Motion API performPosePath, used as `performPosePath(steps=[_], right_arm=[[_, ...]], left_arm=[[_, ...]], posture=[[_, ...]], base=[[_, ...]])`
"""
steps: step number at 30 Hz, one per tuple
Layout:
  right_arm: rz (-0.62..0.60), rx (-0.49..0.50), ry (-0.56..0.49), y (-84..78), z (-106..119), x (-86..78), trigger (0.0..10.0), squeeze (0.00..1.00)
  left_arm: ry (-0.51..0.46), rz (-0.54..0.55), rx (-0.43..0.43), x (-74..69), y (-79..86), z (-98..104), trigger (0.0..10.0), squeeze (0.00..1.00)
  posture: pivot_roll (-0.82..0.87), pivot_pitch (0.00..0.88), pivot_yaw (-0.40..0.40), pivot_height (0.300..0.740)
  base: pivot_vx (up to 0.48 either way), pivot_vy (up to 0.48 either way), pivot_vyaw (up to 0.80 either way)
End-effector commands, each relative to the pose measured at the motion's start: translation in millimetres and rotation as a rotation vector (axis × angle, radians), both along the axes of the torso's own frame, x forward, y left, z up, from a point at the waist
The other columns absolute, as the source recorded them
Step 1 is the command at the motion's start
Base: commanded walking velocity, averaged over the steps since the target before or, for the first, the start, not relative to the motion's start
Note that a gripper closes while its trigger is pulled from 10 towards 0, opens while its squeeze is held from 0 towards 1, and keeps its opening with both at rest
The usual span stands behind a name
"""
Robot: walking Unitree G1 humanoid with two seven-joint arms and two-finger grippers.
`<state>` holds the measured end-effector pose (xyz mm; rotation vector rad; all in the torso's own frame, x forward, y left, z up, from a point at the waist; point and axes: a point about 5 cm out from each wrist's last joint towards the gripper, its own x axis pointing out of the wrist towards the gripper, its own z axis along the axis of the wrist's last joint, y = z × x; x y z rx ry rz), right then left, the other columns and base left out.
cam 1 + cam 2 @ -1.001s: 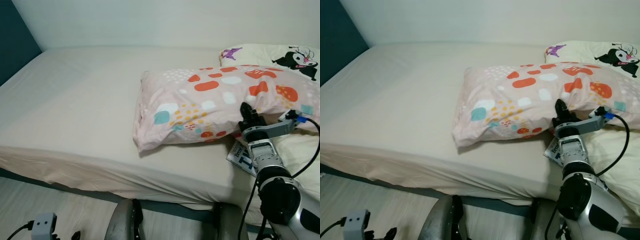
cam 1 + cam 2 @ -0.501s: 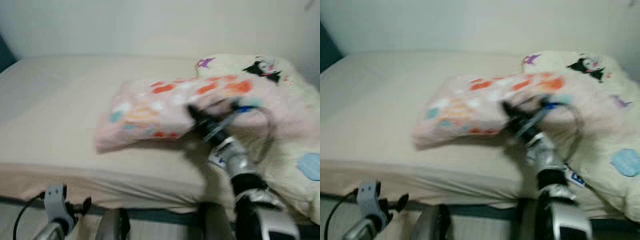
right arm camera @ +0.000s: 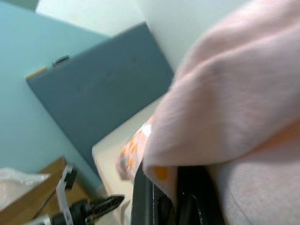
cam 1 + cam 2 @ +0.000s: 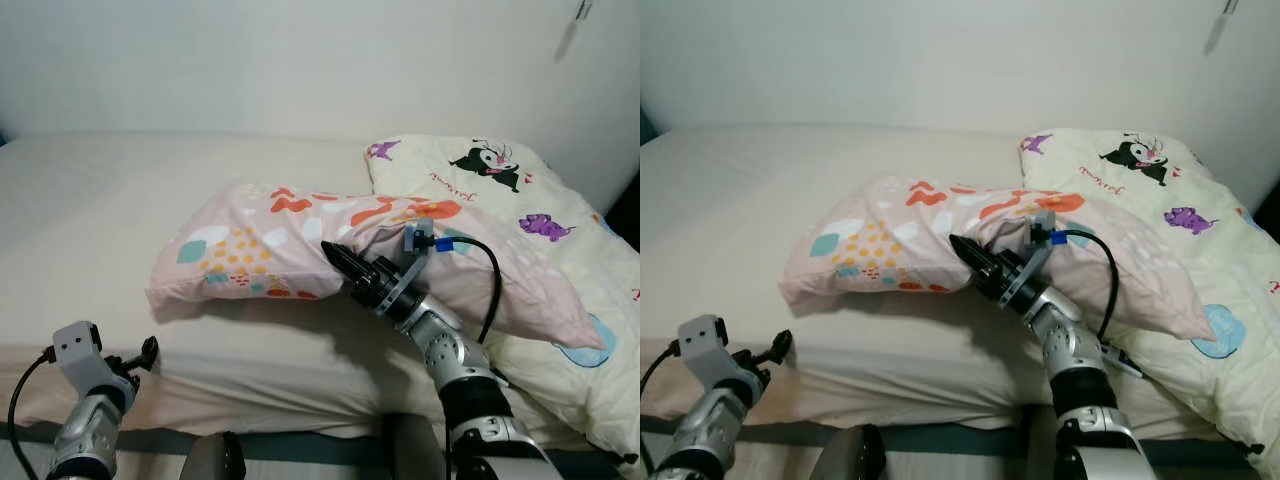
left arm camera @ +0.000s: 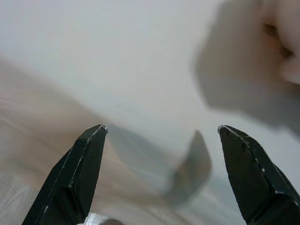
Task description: Clean up the room
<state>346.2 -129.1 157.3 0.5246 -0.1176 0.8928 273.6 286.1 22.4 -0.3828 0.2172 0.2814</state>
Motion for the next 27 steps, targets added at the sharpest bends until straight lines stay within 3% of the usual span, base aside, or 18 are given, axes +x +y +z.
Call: performPosePath(steps=[1,2,3,5,7,10,13,16,17,27], right_arm=[[0.015,0.069,-0.118,-2.6,32.8,2.0,0.0,0.0],[0.029,0.137,-0.17,-6.9,51.1,0.9,0.0,0.0],[0.029,0.137,-0.17,-6.9,51.1,0.9,0.0,0.0],[0.071,0.24,-0.271,-13.5,83.1,-3.7,0.0,0.0],[0.103,0.245,-0.323,-12.8,97.6,-7.4,0.0,0.0],[0.108,0.232,-0.33,-11.5,99.2,-7.9,0.0,0.0],[0.091,0.146,-0.276,-2.9,82.9,-5.3,0.0,0.0],[0.08,0.121,-0.256,-1.2,76.9,-4.5,0.0,0.0],[0.041,0.091,-0.204,-0.3,66.2,-2.0,0.0,0.0],[-0.06,0.072,-0.118,-7.7,51.0,2.8,0.0,0.0]], left_arm=[[-0.006,0.038,0.003,-0.8,9.3,3.3,10.0,0.0],[-0.012,0.038,0.0,0.3,7.8,3.8,10.0,0.0],[-0.012,0.038,0.0,0.3,7.8,3.8,10.0,0.0],[-0.019,0.03,-0.008,1.4,2.6,2.4,10.0,0.0],[-0.022,0.011,-0.021,2.3,-5.6,-0.5,10.0,0.0],[-0.023,0.005,-0.026,2.7,-8.3,-1.5,10.0,0.0],[-0.05,-0.015,-0.041,4.3,-17.2,-2.2,10.0,0.0],[-0.057,-0.019,-0.041,4.4,-18.3,-2.0,10.0,0.0],[-0.072,-0.024,-0.042,4.1,-17.9,-0.9,10.0,0.0],[-0.08,-0.036,-0.022,4.2,-15.1,1.4,10.0,0.0]], posture=[[0.05,0.0,-0.03,0.541],[0.05,0.0,-0.033,0.546],[0.05,0.0,-0.033,0.546],[0.05,0.0,-0.038,0.555],[0.05,0.0,-0.041,0.565],[0.05,0.0,-0.041,0.57],[0.05,0.0,-0.044,0.585],[0.05,0.0,-0.044,0.59],[0.05,0.0,-0.047,0.6],[0.06,0.0,-0.044,0.639]], base=[[0.0,0.0,0.0],[0.0,0.0,0.0],[0.0,0.0,0.0],[0.0,0.0,0.0],[0.0,0.0,0.0],[0.0,0.0,0.0],[0.0,0.0,0.0],[0.0,0.0,0.0],[0.0,0.0,0.0],[0.0,0.0,0.0]])
